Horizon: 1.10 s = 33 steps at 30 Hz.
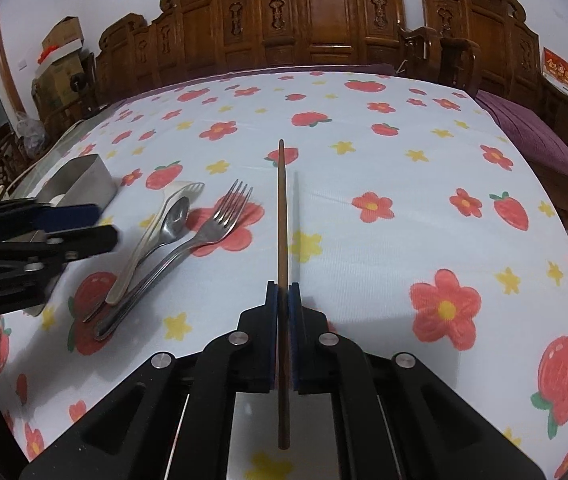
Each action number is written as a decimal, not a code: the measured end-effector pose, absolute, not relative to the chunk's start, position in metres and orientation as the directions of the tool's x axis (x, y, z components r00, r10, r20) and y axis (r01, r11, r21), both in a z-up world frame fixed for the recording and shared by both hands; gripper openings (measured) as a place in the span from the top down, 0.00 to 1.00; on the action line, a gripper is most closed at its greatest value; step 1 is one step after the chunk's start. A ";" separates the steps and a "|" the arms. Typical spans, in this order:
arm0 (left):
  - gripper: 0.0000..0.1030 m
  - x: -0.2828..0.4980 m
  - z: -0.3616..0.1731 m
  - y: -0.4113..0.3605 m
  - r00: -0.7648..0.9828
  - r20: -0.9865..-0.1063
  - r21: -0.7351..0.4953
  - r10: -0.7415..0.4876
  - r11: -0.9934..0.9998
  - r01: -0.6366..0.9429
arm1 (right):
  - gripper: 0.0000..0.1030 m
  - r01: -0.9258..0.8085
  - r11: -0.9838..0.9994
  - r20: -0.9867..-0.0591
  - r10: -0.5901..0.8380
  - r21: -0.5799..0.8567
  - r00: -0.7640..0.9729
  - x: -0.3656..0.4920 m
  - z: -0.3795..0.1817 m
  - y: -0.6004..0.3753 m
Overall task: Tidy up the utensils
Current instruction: 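Grasp the white plastic fork with the left tool while the right tool holds the chopstick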
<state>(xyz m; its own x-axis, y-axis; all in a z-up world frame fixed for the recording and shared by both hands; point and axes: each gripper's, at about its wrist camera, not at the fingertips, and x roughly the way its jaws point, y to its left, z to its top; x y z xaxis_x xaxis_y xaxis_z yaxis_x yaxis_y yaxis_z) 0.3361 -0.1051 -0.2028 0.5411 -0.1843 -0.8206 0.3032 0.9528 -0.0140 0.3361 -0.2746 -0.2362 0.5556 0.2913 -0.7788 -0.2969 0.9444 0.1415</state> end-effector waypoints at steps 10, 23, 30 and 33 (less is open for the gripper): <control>0.77 0.359 -0.232 -0.103 0.471 -0.866 -0.045 -0.169 0.964 0.262 | 0.94 -0.312 0.940 -0.773 0.301 0.140 0.559 0.335 -0.233 -0.272; 0.92 0.346 -0.221 -0.101 0.487 -0.848 -0.065 -0.207 0.954 0.293 | 0.94 -0.320 0.938 -0.772 0.302 0.135 0.559 0.330 -0.231 -0.266; 0.92 0.327 -0.206 -0.093 0.515 -0.829 -0.062 -0.218 0.951 0.303 | 0.94 -0.329 0.935 -0.770 0.304 0.130 0.561 0.326 -0.228 -0.261; 0.92 0.320 -0.199 -0.088 0.528 -0.821 -0.055 -0.216 0.951 0.304 | 0.94 -0.333 0.933 -0.767 0.310 0.134 0.562 0.323 -0.225 -0.258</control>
